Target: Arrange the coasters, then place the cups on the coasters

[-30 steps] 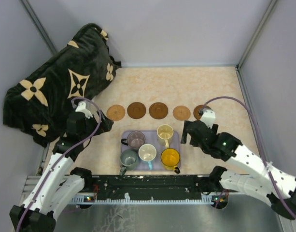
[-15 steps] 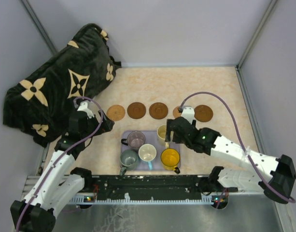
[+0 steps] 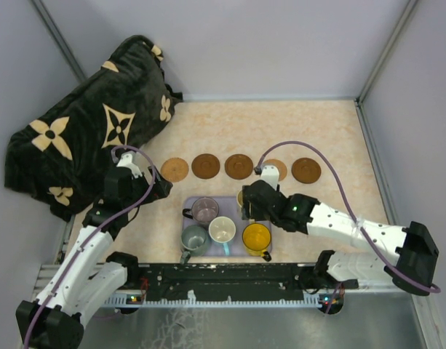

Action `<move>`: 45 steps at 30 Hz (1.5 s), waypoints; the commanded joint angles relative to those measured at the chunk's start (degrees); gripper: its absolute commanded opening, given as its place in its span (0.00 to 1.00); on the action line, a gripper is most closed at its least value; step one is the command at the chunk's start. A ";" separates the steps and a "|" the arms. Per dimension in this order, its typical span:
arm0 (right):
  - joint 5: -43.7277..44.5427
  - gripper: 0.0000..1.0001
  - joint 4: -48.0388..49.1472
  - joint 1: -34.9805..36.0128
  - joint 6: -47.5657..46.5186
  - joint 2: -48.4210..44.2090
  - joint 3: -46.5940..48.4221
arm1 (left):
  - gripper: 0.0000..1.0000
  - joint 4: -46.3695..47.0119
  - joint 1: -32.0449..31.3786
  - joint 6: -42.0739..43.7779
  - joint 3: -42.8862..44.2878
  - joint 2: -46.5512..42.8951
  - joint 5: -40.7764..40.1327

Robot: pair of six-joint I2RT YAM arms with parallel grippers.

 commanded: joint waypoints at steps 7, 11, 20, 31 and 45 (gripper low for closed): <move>-0.04 0.58 0.89 1.36 2.97 5.40 -0.17 | 1.00 1.33 -0.18 -0.26 -0.14 -0.39 -0.38; 1.00 0.58 -0.34 1.31 4.21 7.07 0.85 | 1.00 1.31 -0.18 -0.13 0.01 -0.33 -0.33; 3.15 0.57 -1.46 1.29 5.67 10.10 1.60 | 1.00 1.08 -0.18 -0.03 -0.18 -0.50 -0.60; 4.25 0.50 -1.04 1.36 6.62 12.49 2.05 | 1.00 1.24 -0.18 0.01 -0.19 -0.14 -0.67; 4.41 0.36 -0.20 1.29 6.14 14.54 3.86 | 1.00 1.15 -0.18 -0.02 -0.59 -0.38 -0.69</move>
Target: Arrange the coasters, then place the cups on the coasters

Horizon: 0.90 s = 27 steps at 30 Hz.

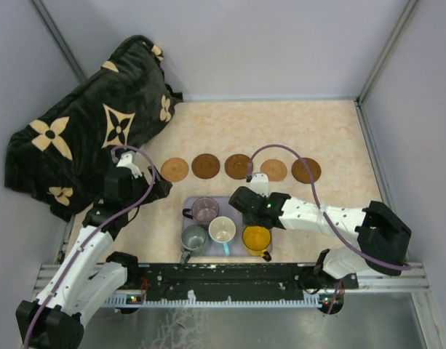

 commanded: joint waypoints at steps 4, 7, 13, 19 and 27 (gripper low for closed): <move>2.60 0.22 0.89 0.38 0.87 0.12 2.88 | 1.00 1.09 -0.18 0.02 -0.56 -0.41 -0.27; 2.88 0.10 0.36 0.45 1.37 0.09 2.75 | 1.00 1.09 -0.18 -0.03 -0.69 -0.50 -0.20; 5.00 0.00 0.19 0.43 1.78 -0.38 2.72 | 1.00 1.26 -0.18 -0.10 -0.86 -0.43 -0.07; 11.46 0.00 1.61 0.40 -4.53 -1.22 4.68 | 1.00 1.41 -0.18 0.06 -0.46 -0.62 -0.03; 22.59 0.00 9.27 0.26 -20.90 -5.05 6.18 | 1.00 1.79 -0.18 -0.04 0.10 -0.50 0.19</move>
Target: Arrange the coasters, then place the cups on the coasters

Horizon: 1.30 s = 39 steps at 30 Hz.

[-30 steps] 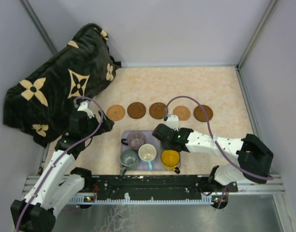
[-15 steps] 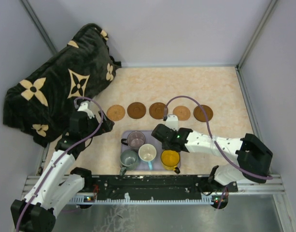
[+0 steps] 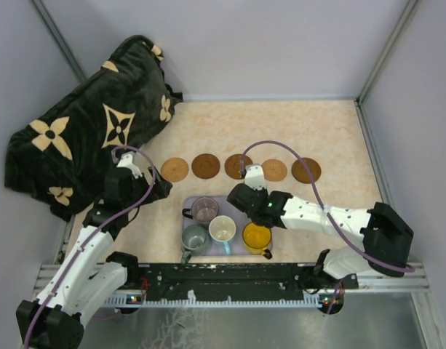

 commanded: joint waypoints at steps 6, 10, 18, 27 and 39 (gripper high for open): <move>13.90 0.00 14.91 -7.32 -19.30 -8.72 1.56 | 1.00 2.00 -0.18 -0.11 0.49 -0.54 0.43; 13.49 0.00 20.02 -11.90 -22.84 -13.75 -2.04 | 1.00 1.87 -0.18 -0.14 0.54 -0.55 0.22; 7.35 0.00 27.99 -28.31 -25.47 -18.75 -9.49 | 1.00 2.57 -0.18 -0.16 0.59 0.68 1.60; 2.72 0.00 39.34 -37.94 -29.35 -17.07 -14.22 | 1.00 3.57 -0.18 -0.72 -0.13 1.12 2.58; -8.37 0.00 45.88 -46.34 -29.88 -11.36 -15.22 | 1.00 4.07 -0.17 -0.63 -0.21 1.70 2.74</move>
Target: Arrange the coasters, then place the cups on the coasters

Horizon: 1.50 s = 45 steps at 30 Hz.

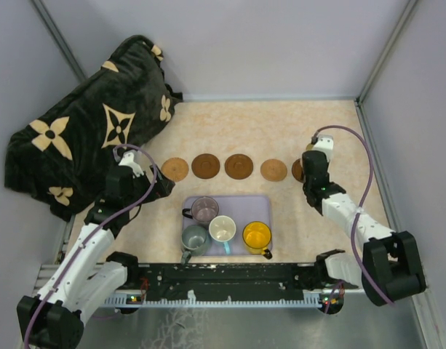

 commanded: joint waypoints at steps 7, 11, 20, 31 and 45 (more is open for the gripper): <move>-11.19 0.00 15.77 -3.89 -4.31 1.62 -1.75 | 1.00 1.60 -0.18 0.10 0.06 0.48 0.20; -11.44 0.00 15.21 -3.92 -5.28 1.48 -1.72 | 1.00 1.60 -0.18 0.22 0.18 0.59 0.09; -9.72 0.00 18.35 -3.88 -6.50 1.17 -3.73 | 1.00 1.52 -0.18 0.35 0.18 0.53 0.16; -7.16 0.00 19.22 -3.95 -7.44 2.73 -3.76 | 1.00 1.50 -0.18 0.44 0.09 0.65 0.22; -6.77 0.00 19.13 -4.83 -6.93 3.46 -4.49 | 1.00 1.17 -0.14 0.66 0.12 0.67 -0.04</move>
